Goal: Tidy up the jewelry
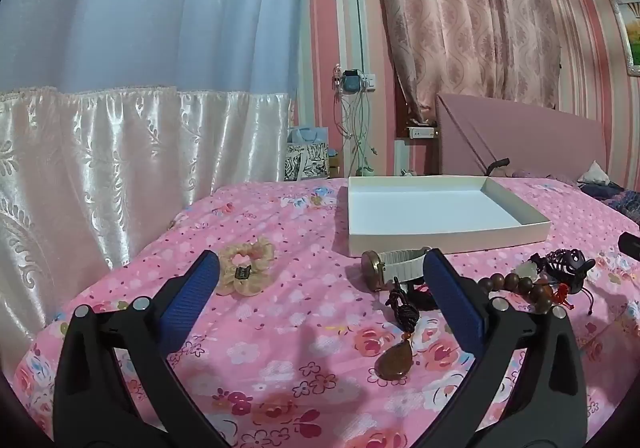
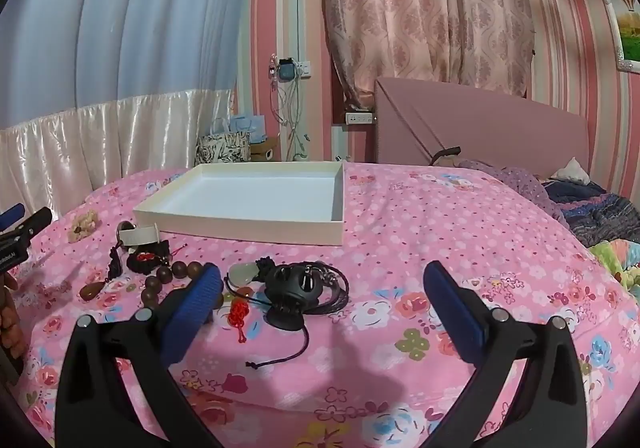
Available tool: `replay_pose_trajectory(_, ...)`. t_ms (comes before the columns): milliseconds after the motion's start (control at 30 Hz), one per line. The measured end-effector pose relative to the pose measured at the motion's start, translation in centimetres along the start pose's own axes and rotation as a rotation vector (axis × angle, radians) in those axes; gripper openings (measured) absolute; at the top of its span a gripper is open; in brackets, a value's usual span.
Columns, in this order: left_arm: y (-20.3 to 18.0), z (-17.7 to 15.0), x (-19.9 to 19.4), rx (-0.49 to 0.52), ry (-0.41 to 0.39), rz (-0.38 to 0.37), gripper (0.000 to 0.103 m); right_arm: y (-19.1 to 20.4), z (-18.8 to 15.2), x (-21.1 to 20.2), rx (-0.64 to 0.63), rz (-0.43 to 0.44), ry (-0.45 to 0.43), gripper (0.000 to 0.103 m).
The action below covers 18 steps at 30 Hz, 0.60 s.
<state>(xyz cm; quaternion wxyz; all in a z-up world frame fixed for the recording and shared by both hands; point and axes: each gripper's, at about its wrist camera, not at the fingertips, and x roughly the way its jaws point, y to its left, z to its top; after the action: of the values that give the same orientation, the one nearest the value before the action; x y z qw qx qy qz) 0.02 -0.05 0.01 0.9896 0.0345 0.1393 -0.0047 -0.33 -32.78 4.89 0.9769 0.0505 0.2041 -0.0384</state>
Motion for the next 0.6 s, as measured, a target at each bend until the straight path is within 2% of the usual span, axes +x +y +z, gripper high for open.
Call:
replay_pose_trajectory(33,-0.1,0.0,0.0,0.001,-0.001,0.007,0.1,0.3,0.0,0.2,-0.032,-0.013,0.026,0.101)
replay_pose_trajectory(300,-0.5,0.0,-0.5,-0.003,-0.011,0.027,0.1,0.2,0.3,0.1,-0.028,-0.014,0.013,0.101)
replay_pose_trajectory(433,-0.6,0.0,0.6,-0.007,0.004,0.034,0.1,0.3,0.6,0.4,-0.029,-0.014,0.014,0.101)
replay_pose_trajectory(600,0.0,0.1,-0.3,-0.019,-0.004,0.031,0.1,0.4,0.1,0.2,-0.029,-0.018,0.009,0.101)
